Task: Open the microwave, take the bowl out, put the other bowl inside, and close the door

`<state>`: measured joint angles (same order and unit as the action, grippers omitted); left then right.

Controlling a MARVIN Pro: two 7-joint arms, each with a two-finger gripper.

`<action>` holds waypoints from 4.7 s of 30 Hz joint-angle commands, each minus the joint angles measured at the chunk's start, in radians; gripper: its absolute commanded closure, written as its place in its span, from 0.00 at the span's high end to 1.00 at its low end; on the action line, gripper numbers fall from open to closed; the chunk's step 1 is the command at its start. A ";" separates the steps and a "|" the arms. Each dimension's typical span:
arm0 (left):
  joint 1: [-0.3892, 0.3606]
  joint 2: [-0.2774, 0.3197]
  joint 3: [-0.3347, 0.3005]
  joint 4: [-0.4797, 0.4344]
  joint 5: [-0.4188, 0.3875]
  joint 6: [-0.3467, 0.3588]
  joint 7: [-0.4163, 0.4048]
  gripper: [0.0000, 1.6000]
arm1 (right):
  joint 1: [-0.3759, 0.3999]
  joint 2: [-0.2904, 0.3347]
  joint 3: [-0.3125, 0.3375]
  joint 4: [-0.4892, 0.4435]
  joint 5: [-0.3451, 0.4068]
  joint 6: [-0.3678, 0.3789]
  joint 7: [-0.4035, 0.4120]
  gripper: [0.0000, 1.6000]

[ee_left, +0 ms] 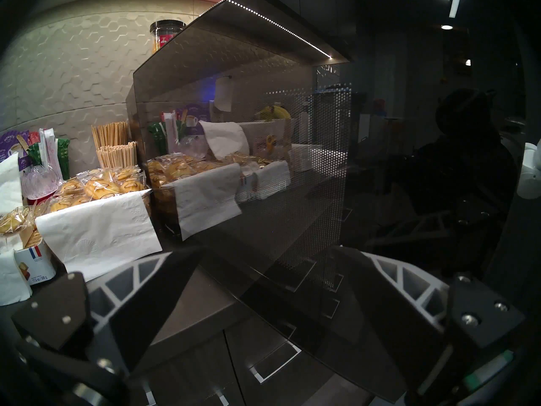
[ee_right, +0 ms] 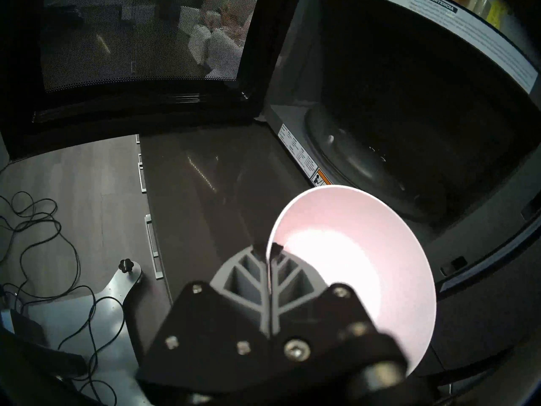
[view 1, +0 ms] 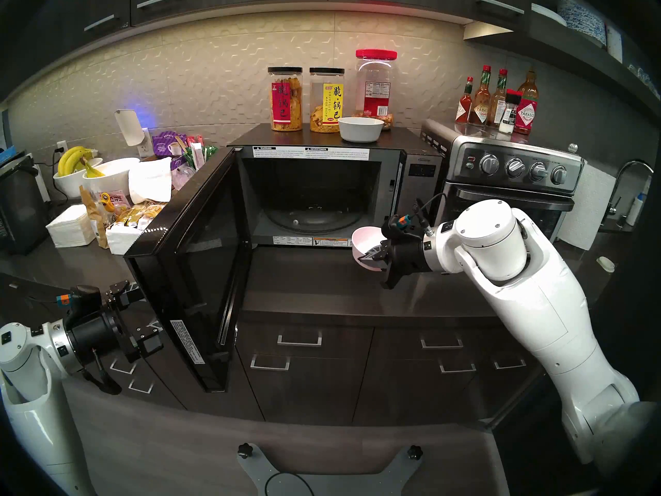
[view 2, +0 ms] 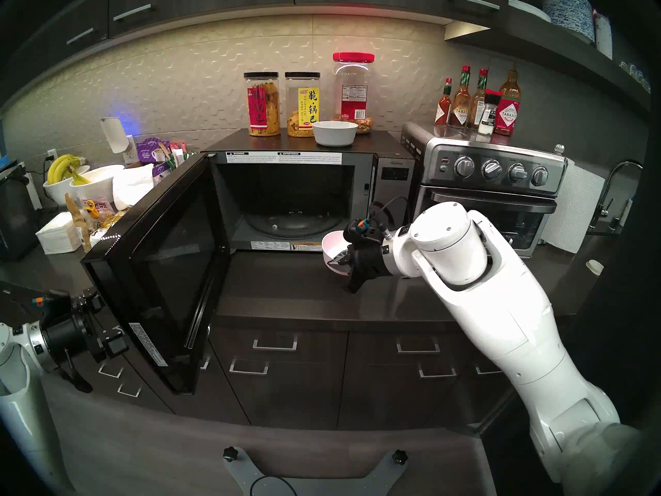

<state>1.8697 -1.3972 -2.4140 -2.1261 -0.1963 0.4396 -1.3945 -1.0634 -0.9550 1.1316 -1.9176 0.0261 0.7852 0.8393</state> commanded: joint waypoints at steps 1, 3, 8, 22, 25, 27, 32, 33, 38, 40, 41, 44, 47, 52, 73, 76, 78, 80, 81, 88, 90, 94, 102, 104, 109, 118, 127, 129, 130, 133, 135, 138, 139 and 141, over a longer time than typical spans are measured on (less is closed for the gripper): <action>0.001 0.002 0.001 -0.015 -0.007 -0.002 -0.010 1.00 | 0.078 -0.045 -0.022 0.029 -0.015 -0.024 -0.002 0.00; 0.001 0.002 0.001 -0.015 -0.007 -0.002 -0.010 1.00 | 0.093 -0.052 -0.036 0.046 -0.024 -0.036 -0.001 0.00; 0.001 0.002 0.001 -0.015 -0.007 -0.002 -0.010 1.00 | 0.130 -0.076 -0.064 0.089 -0.044 -0.059 -0.002 0.00; 0.001 0.002 0.001 -0.015 -0.007 -0.002 -0.010 1.00 | 0.227 -0.132 -0.113 0.183 -0.067 -0.065 0.034 0.00; 0.001 0.002 0.001 -0.015 -0.007 -0.002 -0.010 1.00 | 0.239 -0.144 -0.125 0.202 -0.074 -0.069 0.042 0.00; 0.001 0.002 0.001 -0.015 -0.007 -0.002 -0.010 1.00 | 0.246 -0.154 -0.132 0.213 -0.079 -0.071 0.042 0.00; 0.001 0.002 0.001 -0.015 -0.007 -0.002 -0.010 1.00 | 0.262 -0.179 -0.143 0.242 -0.091 -0.080 0.040 0.00; 0.001 0.002 0.001 -0.015 -0.007 -0.002 -0.010 1.00 | 0.264 -0.182 -0.144 0.247 -0.093 -0.082 0.040 0.00; 0.001 0.002 0.001 -0.015 -0.007 -0.002 -0.010 1.00 | 0.277 -0.204 -0.157 0.272 -0.107 -0.093 0.039 0.00; 0.001 0.002 0.001 -0.015 -0.007 -0.002 -0.010 1.00 | 0.283 -0.214 -0.162 0.283 -0.112 -0.096 0.038 0.00; 0.001 0.002 0.001 -0.015 -0.007 -0.002 -0.010 1.00 | 0.286 -0.218 -0.165 0.288 -0.114 -0.097 0.037 0.00; 0.001 0.002 0.001 -0.015 -0.007 -0.002 -0.010 1.00 | 0.298 -0.234 -0.173 0.309 -0.122 -0.100 0.036 0.00; 0.001 0.002 0.001 -0.015 -0.007 -0.002 -0.010 1.00 | 0.308 -0.250 -0.183 0.332 -0.130 -0.105 0.032 0.00; 0.001 0.002 0.001 -0.015 -0.007 -0.002 -0.010 1.00 | 0.324 -0.275 -0.194 0.367 -0.141 -0.114 0.027 0.00; 0.001 0.002 0.001 -0.015 -0.007 -0.002 -0.011 1.00 | 0.338 -0.304 -0.191 0.410 -0.155 -0.131 0.023 0.00; 0.001 0.002 0.001 -0.015 -0.007 -0.002 -0.011 1.00 | 0.338 -0.304 -0.191 0.410 -0.154 -0.131 0.023 0.00; 0.001 0.002 0.001 -0.015 -0.007 -0.002 -0.011 1.00 | 0.339 -0.304 -0.191 0.410 -0.154 -0.131 0.023 0.00; 0.001 0.002 0.001 -0.015 -0.007 -0.002 -0.011 1.00 | 0.339 -0.304 -0.191 0.410 -0.154 -0.131 0.023 0.00; 0.001 0.002 0.001 -0.015 -0.007 -0.002 -0.011 1.00 | 0.339 -0.304 -0.191 0.410 -0.154 -0.131 0.023 0.00; 0.001 0.002 0.001 -0.015 -0.007 -0.002 -0.011 1.00 | 0.339 -0.304 -0.191 0.410 -0.154 -0.132 0.023 0.00; 0.001 0.002 0.001 -0.015 -0.007 -0.002 -0.011 1.00 | 0.339 -0.304 -0.191 0.410 -0.154 -0.132 0.023 0.00; 0.001 0.002 0.001 -0.015 -0.007 -0.002 -0.011 1.00 | 0.339 -0.304 -0.191 0.410 -0.153 -0.132 0.023 0.00; 0.001 0.002 0.001 -0.015 -0.007 -0.002 -0.011 1.00 | 0.339 -0.303 -0.191 0.410 -0.153 -0.132 0.023 0.00; 0.001 0.002 0.001 -0.015 -0.007 -0.002 -0.011 1.00 | 0.339 -0.303 -0.192 0.410 -0.153 -0.132 0.023 0.00; 0.001 0.002 0.001 -0.015 -0.007 -0.002 -0.011 1.00 | 0.348 -0.309 -0.204 0.418 -0.160 -0.132 0.026 0.00; 0.001 0.002 0.001 -0.015 -0.007 -0.002 -0.011 1.00 | 0.372 -0.334 -0.226 0.466 -0.182 -0.135 0.016 0.00; 0.001 0.002 0.001 -0.015 -0.007 -0.002 -0.010 1.00 | 0.404 -0.364 -0.240 0.514 -0.207 -0.148 0.005 0.00; 0.001 0.002 0.001 -0.015 -0.007 -0.002 -0.010 1.00 | 0.423 -0.379 -0.248 0.544 -0.218 -0.157 0.000 0.00; 0.001 0.002 0.001 -0.015 -0.007 -0.002 -0.010 1.00 | 0.423 -0.379 -0.248 0.544 -0.218 -0.157 0.000 0.00; 0.001 0.002 0.001 -0.015 -0.007 -0.002 -0.010 1.00 | 0.444 -0.399 -0.253 0.582 -0.227 -0.164 -0.003 0.00; 0.001 0.002 0.001 -0.014 -0.007 -0.002 -0.010 1.00 | 0.466 -0.417 -0.256 0.617 -0.235 -0.168 -0.006 0.00; 0.000 0.002 0.002 -0.014 -0.006 -0.002 -0.009 1.00 | 0.487 -0.433 -0.257 0.648 -0.241 -0.174 -0.006 0.00; 0.000 0.002 0.002 -0.014 -0.006 -0.002 -0.009 1.00 | 0.495 -0.439 -0.257 0.661 -0.243 -0.176 -0.006 0.00; 0.000 0.002 0.002 -0.014 -0.006 -0.002 -0.009 1.00 | 0.501 -0.444 -0.257 0.671 -0.244 -0.178 -0.005 0.00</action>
<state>1.8697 -1.3972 -2.4140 -2.1261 -0.1959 0.4396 -1.3945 -0.6469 -1.3443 0.8683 -1.2753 -0.2168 0.6230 0.8383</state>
